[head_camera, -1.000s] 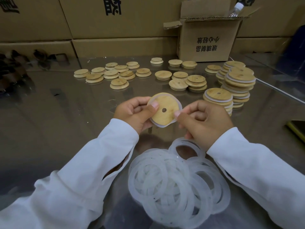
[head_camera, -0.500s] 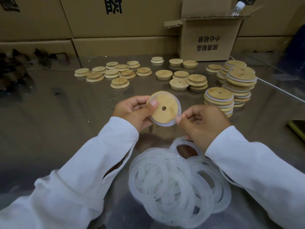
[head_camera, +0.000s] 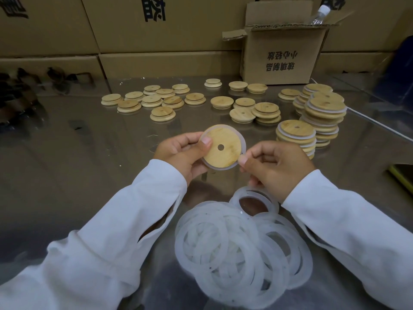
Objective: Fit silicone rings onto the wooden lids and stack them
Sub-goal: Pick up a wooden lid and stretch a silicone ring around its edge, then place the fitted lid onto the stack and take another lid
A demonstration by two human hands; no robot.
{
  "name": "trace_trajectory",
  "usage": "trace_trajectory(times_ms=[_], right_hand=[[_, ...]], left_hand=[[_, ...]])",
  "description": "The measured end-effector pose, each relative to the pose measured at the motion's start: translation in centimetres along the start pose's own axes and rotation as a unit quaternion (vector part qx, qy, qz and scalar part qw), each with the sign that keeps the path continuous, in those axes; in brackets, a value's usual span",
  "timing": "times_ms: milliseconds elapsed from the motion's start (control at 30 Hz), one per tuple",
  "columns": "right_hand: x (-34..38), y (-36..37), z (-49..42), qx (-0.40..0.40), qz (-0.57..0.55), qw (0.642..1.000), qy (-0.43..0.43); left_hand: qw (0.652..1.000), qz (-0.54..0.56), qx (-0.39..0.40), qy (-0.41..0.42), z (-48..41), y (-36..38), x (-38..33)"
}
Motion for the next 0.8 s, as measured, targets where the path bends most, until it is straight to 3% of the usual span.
trace_trajectory(times_ms=[333, 667, 800], right_hand=[[-1.2, -0.7, -0.7, -0.007, -0.050, 0.998, 0.026], [-0.2, 0.2, -0.4, 0.045, -0.145, 0.988, 0.015], [0.4, 0.0, -0.3, 0.041, -0.105, 0.994, -0.013]], left_hand=[[1.000, 0.004, 0.011, -0.029, 0.3, 0.4, 0.6], [0.999, 0.004, 0.032, -0.028, 0.6, 0.9, 0.4], [0.998, 0.003, 0.057, -0.031, 0.7, 1.3, 0.5]])
Point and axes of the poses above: each hand's wrist, its own z-axis away from the middle knuckle, its own y-axis out of the palm, x = y × z, the point moved 9 cm from there along -z, towards the middle knuckle, and after that the axes turned 4 degrees about x, right-handed, at the moved point
